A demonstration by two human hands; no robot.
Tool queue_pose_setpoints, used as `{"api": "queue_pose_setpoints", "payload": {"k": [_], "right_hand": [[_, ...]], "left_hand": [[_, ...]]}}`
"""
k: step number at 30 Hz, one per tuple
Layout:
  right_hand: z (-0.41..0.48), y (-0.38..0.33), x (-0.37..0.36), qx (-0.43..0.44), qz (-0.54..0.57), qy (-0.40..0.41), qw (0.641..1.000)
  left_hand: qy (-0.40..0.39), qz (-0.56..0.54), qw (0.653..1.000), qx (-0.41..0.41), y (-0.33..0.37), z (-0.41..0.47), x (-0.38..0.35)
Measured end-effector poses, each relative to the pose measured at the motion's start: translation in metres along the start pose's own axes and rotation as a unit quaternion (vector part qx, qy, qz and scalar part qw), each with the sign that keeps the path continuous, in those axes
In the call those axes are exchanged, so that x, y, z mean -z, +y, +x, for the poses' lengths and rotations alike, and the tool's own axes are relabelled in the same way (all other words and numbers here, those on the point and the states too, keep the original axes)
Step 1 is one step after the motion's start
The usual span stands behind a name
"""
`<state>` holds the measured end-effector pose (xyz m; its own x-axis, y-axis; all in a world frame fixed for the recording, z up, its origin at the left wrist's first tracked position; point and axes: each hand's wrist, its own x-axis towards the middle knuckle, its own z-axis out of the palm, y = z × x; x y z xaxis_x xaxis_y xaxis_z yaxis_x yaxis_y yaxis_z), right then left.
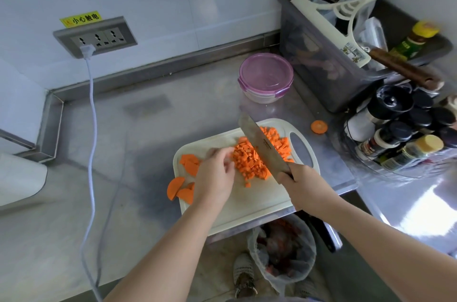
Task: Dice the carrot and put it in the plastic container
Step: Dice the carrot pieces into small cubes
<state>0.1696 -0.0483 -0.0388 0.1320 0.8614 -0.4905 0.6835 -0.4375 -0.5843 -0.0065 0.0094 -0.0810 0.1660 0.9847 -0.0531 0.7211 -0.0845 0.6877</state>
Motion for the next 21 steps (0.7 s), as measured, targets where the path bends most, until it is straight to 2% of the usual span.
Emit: {"api": "queue_pose_setpoints", "payload": {"k": [2,4,7,11,13,16,19,21], "right_hand": [[-0.003,-0.002,0.004,-0.011,0.066,-0.019,0.998],[-0.006,-0.004,0.008,-0.018,0.099,-0.029,0.994],[-0.007,-0.006,0.013,-0.027,0.130,-0.030,0.991],[-0.009,-0.006,0.019,-0.040,0.144,-0.026,0.988],[-0.011,-0.006,0.022,-0.044,0.153,-0.026,0.987],[-0.011,-0.005,0.021,-0.046,0.160,-0.027,0.986],[-0.010,-0.003,0.020,-0.044,0.154,-0.023,0.987],[-0.008,0.000,0.019,-0.034,0.126,-0.008,0.991]], "left_hand": [[-0.035,0.072,0.994,-0.079,0.012,-0.005,-0.003],[-0.083,0.157,0.977,-0.119,0.023,-0.012,-0.010],[-0.124,0.217,0.963,-0.099,0.033,-0.014,-0.015],[-0.146,0.226,0.960,-0.072,0.032,-0.014,-0.012],[-0.141,0.223,0.960,-0.096,0.034,-0.017,-0.008],[-0.158,0.264,0.941,-0.142,0.041,-0.022,-0.007],[-0.186,0.298,0.928,-0.125,0.041,-0.022,-0.011],[-0.176,0.295,0.931,-0.126,0.035,-0.020,-0.012]]}}
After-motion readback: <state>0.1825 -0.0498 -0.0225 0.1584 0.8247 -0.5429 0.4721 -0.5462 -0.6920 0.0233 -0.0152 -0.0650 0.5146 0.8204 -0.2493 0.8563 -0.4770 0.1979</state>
